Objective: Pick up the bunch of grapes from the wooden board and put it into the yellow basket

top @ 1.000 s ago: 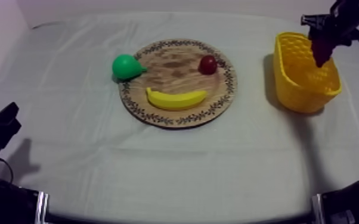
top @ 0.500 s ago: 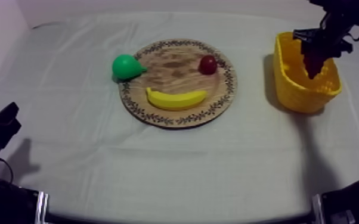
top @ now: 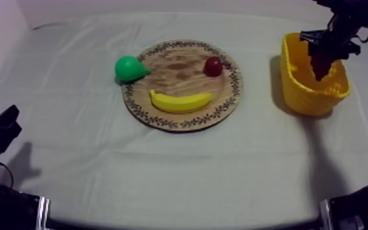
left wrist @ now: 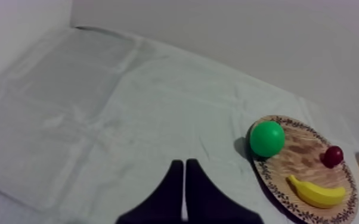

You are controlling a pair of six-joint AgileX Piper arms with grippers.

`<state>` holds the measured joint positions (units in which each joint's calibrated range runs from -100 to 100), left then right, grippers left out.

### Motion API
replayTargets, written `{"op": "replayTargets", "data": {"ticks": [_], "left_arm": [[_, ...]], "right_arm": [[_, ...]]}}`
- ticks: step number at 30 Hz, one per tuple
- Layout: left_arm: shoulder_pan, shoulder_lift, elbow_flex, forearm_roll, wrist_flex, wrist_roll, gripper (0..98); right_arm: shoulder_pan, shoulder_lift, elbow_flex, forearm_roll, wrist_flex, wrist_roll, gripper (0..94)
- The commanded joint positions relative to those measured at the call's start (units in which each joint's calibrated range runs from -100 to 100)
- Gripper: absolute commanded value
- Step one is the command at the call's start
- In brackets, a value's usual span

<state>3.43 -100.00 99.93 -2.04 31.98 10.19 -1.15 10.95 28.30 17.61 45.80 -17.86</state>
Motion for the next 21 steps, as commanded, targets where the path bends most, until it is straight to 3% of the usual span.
{"op": "replayTargets", "data": {"ticks": [1,5,10,17,21], "left_arm": [[0.01,0.0,-0.04,0.02,0.03,0.0,0.1],[0.01,0.0,-0.04,0.02,0.03,-0.01,0.1],[0.01,0.0,-0.04,0.02,0.03,-0.01,0.1],[0.01,0.0,-0.04,0.02,0.03,-0.01,0.1],[0.01,0.0,-0.04,0.02,0.03,-0.01,0.1]], "right_arm": [[-0.03,-0.27,0.52,0.61,-0.81,-0.37,55.4],[-0.01,-0.77,1.13,0.57,-1.77,0.6,76.2],[0.0,-1.66,1.83,0.29,-2.19,1.27,86.6],[0.12,-3.31,3.13,0.35,-2.38,1.3,87.2],[0.14,-4.77,4.42,0.63,-2.41,0.86,76.4]]}}
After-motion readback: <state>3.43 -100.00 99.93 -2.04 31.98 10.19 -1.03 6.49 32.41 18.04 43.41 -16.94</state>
